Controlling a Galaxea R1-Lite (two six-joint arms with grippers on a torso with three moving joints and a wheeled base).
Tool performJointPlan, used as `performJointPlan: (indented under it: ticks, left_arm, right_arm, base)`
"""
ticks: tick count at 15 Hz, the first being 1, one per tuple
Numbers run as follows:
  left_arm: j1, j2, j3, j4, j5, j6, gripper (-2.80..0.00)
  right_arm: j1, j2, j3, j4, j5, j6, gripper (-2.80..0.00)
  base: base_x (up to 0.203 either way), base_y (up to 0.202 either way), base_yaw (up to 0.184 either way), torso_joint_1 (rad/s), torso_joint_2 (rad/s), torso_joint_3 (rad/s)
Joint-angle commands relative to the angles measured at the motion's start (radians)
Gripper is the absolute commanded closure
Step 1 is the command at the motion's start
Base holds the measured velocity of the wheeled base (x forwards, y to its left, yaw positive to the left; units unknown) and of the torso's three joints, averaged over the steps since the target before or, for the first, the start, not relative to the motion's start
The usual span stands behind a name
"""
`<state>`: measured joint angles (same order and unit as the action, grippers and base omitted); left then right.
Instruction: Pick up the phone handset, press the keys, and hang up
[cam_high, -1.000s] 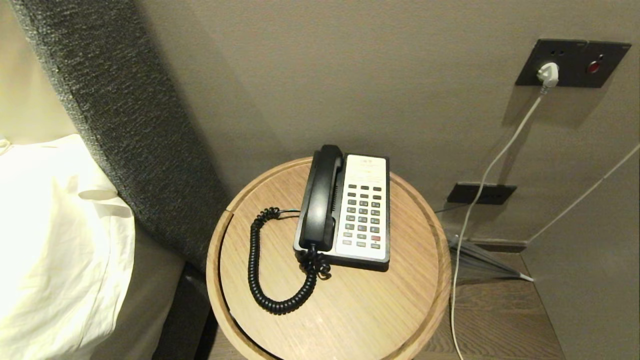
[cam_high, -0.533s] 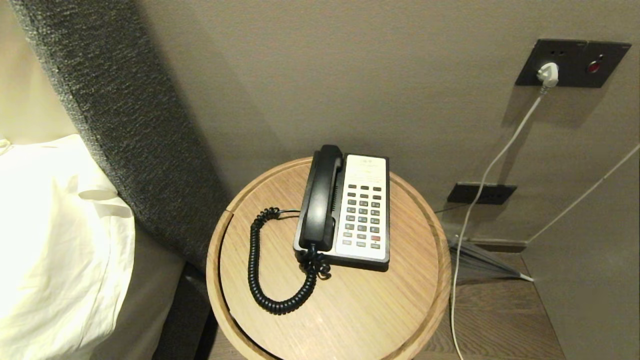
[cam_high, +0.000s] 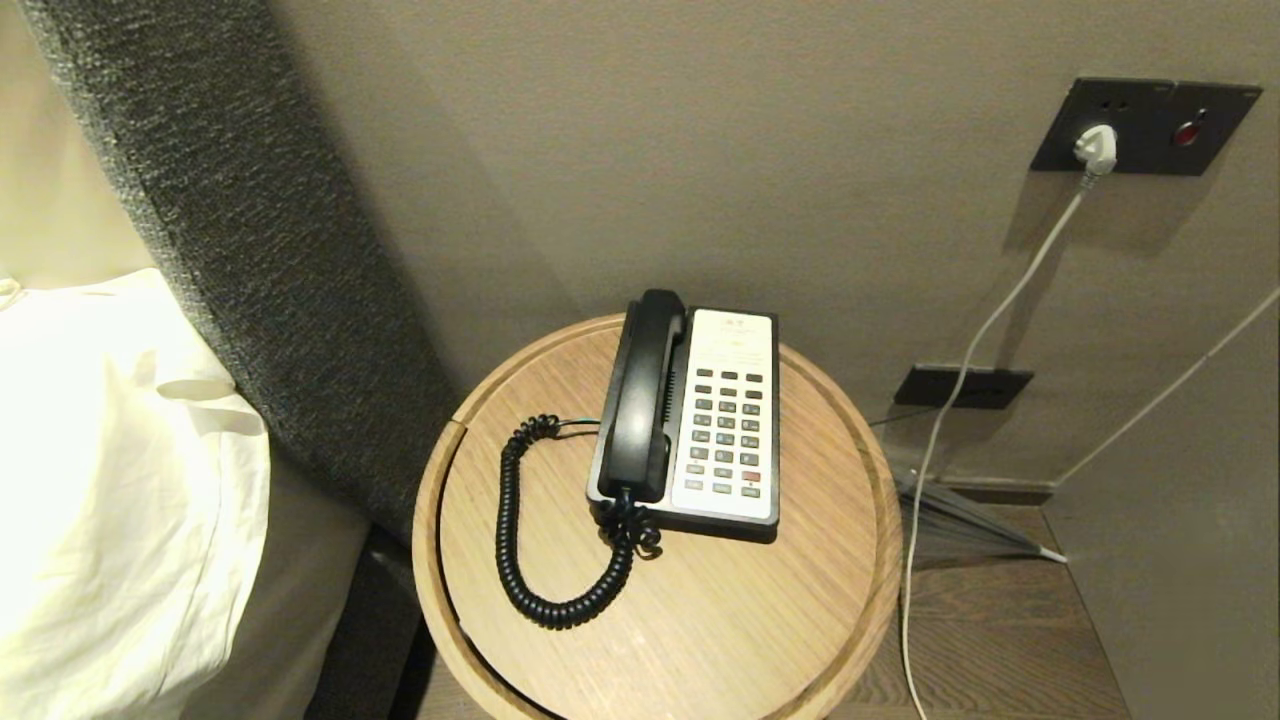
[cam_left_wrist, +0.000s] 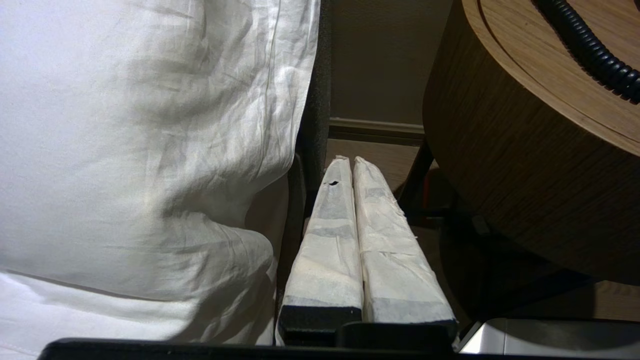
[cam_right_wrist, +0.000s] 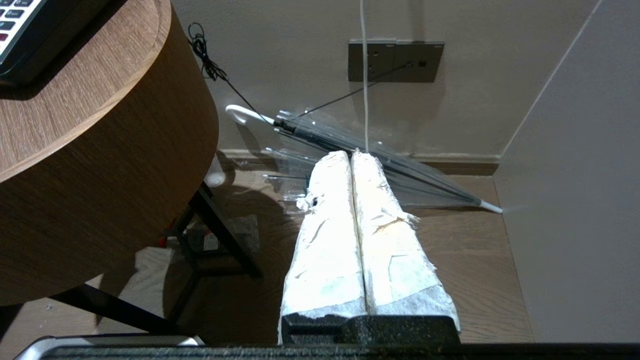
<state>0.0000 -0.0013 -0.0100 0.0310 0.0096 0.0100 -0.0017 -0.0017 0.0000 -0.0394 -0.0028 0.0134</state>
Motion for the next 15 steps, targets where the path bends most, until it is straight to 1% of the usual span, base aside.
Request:
performJointPlan:
  ticks: [1,10,15]
  left_arm:
    - [0.000,0.001,0.001,0.000,0.001,-0.001,0.00]
    - [0.000,0.001,0.002,-0.002,-0.005,-0.001,0.00]
    - [0.000,0.001,0.002,-0.002,-0.002,-0.012,0.00]
  right_arm:
    - [0.000,0.000,0.014,-0.001,0.000,0.000,0.00]
    - [0.000,0.000,0.014,-0.001,0.000,0.000,0.00]
    - [0.000,0.000,0.014,-0.001,0.000,0.000,0.00]
  base:
    - [0.000,0.000,0.000,0.000,0.00,0.000]
    - [0.000,0.000,0.000,0.000,0.00,0.000]
    - [0.000,0.000,0.000,0.000,0.00,0.000]
